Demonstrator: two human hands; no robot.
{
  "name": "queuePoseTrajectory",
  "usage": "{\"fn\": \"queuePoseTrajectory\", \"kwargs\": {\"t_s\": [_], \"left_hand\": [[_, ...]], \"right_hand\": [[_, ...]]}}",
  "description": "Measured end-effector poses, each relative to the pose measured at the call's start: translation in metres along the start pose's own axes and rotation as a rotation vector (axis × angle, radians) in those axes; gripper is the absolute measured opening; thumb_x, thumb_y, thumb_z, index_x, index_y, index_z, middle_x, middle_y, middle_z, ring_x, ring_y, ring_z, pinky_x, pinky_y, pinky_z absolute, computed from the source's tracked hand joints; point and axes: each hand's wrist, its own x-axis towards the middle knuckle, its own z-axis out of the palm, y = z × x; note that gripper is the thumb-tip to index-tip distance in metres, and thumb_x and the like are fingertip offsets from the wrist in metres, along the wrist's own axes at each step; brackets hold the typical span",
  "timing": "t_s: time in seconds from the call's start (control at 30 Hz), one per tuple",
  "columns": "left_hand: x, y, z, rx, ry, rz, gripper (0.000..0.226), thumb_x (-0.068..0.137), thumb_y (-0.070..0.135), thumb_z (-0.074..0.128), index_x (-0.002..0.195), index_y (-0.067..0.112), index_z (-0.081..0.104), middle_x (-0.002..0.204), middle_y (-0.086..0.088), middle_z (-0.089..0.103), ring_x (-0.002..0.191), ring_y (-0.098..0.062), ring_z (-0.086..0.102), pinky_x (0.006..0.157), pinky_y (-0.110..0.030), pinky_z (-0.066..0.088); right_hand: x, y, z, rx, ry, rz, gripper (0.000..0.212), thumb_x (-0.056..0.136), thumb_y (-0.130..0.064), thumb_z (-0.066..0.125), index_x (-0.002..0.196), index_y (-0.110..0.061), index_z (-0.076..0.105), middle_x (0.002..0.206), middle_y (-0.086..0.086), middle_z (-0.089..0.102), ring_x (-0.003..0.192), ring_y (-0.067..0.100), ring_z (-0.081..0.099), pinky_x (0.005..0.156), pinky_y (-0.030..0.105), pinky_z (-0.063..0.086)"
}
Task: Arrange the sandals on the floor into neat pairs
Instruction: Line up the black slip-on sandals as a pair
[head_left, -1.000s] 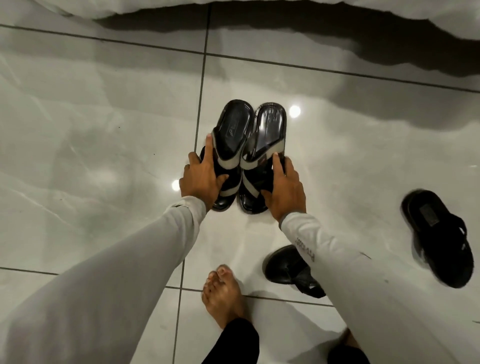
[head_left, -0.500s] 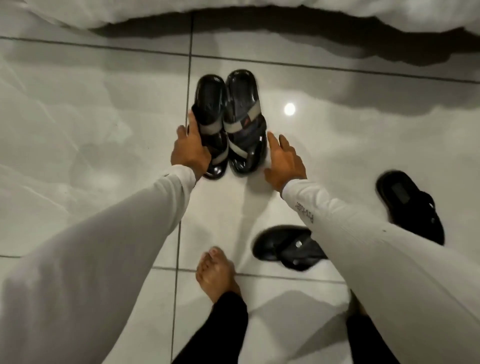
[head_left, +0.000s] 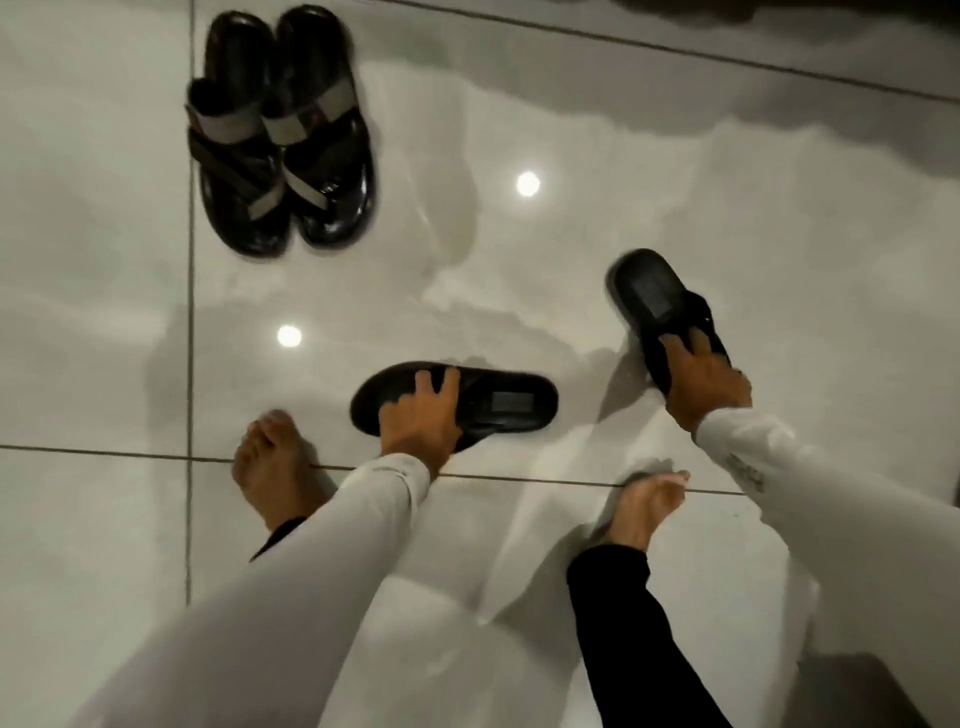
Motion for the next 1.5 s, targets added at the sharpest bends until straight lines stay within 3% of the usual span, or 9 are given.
{"fn": "queuePoseTrajectory", "kwargs": {"t_s": [0.1, 0.2, 0.53, 0.83, 0.93, 1.1, 1.23, 1.43, 1.5], "left_hand": [[0.02, 0.013, 0.008, 0.166, 0.121, 0.007, 0.066, 0.096, 0.03, 0.058, 0.153, 0.013, 0.029, 0.125, -0.02, 0.064, 0.104, -0.043, 0.068, 0.075, -0.044, 0.05], [0.035, 0.014, -0.003, 0.019, 0.186, -0.02, 0.055, 0.095, 0.028, 0.056, 0.142, 0.006, 0.036, 0.113, -0.024, 0.067, 0.098, -0.046, 0.067, 0.071, -0.044, 0.047], [0.065, 0.102, -0.053, -0.641, 0.144, -0.314, 0.061, 0.094, 0.035, 0.066, 0.137, 0.007, 0.034, 0.132, -0.024, 0.058, 0.107, -0.049, 0.068, 0.094, -0.056, 0.058], [0.075, 0.156, -0.054, -0.535, 0.109, -0.212, 0.056, 0.093, 0.037, 0.067, 0.13, 0.008, 0.037, 0.123, -0.02, 0.063, 0.103, -0.044, 0.07, 0.092, -0.053, 0.057], [0.068, 0.156, -0.047, -0.596, 0.038, -0.172, 0.052, 0.093, 0.031, 0.069, 0.127, 0.008, 0.038, 0.123, -0.021, 0.065, 0.098, -0.043, 0.073, 0.094, -0.054, 0.058], [0.059, 0.16, -0.032, -0.631, 0.05, -0.11, 0.075, 0.096, 0.025, 0.064, 0.154, 0.016, 0.018, 0.131, -0.023, 0.064, 0.112, -0.047, 0.067, 0.098, -0.057, 0.056], [0.058, 0.173, -0.023, -0.715, -0.049, -0.078, 0.095, 0.097, 0.014, 0.058, 0.161, 0.024, -0.012, 0.137, -0.027, 0.06, 0.113, -0.048, 0.067, 0.099, -0.059, 0.055], [0.041, 0.163, -0.033, -0.741, -0.123, -0.083, 0.083, 0.097, 0.01, 0.055, 0.159, 0.022, 0.001, 0.125, -0.023, 0.069, 0.086, -0.033, 0.074, 0.087, -0.05, 0.062], [0.033, 0.153, -0.041, -0.678, -0.152, -0.097, 0.086, 0.099, 0.015, 0.055, 0.161, 0.02, -0.005, 0.126, -0.024, 0.069, 0.102, -0.037, 0.073, 0.097, -0.052, 0.057]], "right_hand": [[0.023, 0.033, 0.011, -0.129, -0.016, -0.077, 0.064, 0.085, -0.017, 0.068, 0.142, -0.018, 0.039, 0.142, 0.016, 0.041, 0.111, 0.043, 0.06, 0.085, 0.048, 0.052], [0.034, 0.041, 0.016, -0.197, 0.004, -0.144, 0.053, 0.083, -0.015, 0.071, 0.132, -0.013, 0.053, 0.134, 0.016, 0.046, 0.106, 0.044, 0.061, 0.08, 0.046, 0.052], [0.037, 0.048, 0.012, 0.093, 0.074, -0.252, 0.024, 0.092, -0.005, 0.055, 0.115, -0.006, 0.062, 0.122, 0.022, 0.054, 0.107, 0.041, 0.06, 0.081, 0.045, 0.053], [0.062, 0.047, 0.008, 0.259, 0.136, -0.31, 0.039, 0.085, -0.001, 0.061, 0.123, -0.006, 0.057, 0.129, 0.018, 0.052, 0.113, 0.041, 0.055, 0.085, 0.047, 0.053], [0.053, 0.068, 0.012, 0.213, 0.263, -0.201, 0.059, 0.082, -0.018, 0.068, 0.137, -0.014, 0.048, 0.141, 0.018, 0.045, 0.118, 0.042, 0.049, 0.093, 0.049, 0.049], [0.041, 0.09, 0.028, 0.602, -0.112, 0.032, 0.093, 0.087, -0.044, 0.069, 0.156, -0.042, 0.007, 0.136, 0.02, 0.042, 0.117, 0.046, 0.056, 0.1, 0.051, 0.047], [0.039, 0.069, 0.029, 0.746, -0.114, -0.038, 0.095, 0.087, -0.019, 0.072, 0.159, -0.029, 0.011, 0.143, 0.022, 0.042, 0.128, 0.044, 0.049, 0.11, 0.047, 0.04], [0.019, 0.055, 0.015, 0.706, -0.243, -0.08, 0.091, 0.086, -0.015, 0.072, 0.158, -0.023, 0.017, 0.147, 0.022, 0.043, 0.134, 0.042, 0.047, 0.113, 0.042, 0.04], [0.006, 0.055, 0.009, 0.698, -0.255, -0.063, 0.09, 0.086, -0.013, 0.071, 0.158, -0.022, 0.019, 0.146, 0.023, 0.045, 0.132, 0.041, 0.048, 0.113, 0.043, 0.041]]}}
